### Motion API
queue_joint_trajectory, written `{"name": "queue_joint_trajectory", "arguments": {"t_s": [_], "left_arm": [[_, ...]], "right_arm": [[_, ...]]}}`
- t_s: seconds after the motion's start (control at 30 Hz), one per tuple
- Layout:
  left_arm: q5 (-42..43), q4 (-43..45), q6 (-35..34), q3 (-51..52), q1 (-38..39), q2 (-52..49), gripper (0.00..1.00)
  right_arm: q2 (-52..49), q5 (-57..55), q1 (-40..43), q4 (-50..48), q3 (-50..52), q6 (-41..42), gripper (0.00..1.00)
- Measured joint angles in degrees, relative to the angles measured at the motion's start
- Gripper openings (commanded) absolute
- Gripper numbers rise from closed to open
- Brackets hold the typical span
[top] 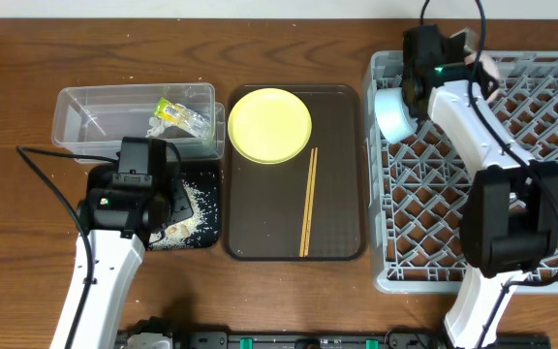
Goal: Sort waste into correct bins and load items into the dishwasher rack
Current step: 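Carry the pink bowl with the right gripper into the rack's back row, then reach the right gripper to the wooden chopsticks and pinch them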
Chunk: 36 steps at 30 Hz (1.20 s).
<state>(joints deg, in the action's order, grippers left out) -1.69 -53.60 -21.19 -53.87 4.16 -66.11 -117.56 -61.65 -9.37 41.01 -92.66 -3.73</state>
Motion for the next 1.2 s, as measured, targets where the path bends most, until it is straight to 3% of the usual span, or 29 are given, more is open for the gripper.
{"name": "queue_joint_trajectory", "arguments": {"t_s": [0.37,0.53,0.67,0.87,0.97,1.2], "left_arm": [[0.0,0.02,0.0,0.0,0.0,0.0,0.47],[0.0,0.02,0.0,0.0,0.0,0.0,0.48],[0.0,0.02,0.0,0.0,0.0,0.0,0.48],[-0.02,0.02,0.0,0.0,0.0,0.0,0.48],[-0.02,0.04,0.0,0.0,0.0,0.0,0.49],[-0.02,0.02,0.0,0.0,0.0,0.0,0.49]], "right_arm": [[-0.07,10.19,-1.01,8.37,0.04,9.14,0.57],[3.04,17.38,-1.01,7.87,0.33,10.99,0.76],[10.19,23.56,-1.01,4.9,0.46,11.17,0.77],[19.67,47.67,-1.01,-0.28,0.28,11.28,0.73],[19.5,61.09,-1.64,-2.89,0.11,11.41,0.73],[13.03,71.65,-8.33,-5.77,0.11,11.41,0.69]]}}
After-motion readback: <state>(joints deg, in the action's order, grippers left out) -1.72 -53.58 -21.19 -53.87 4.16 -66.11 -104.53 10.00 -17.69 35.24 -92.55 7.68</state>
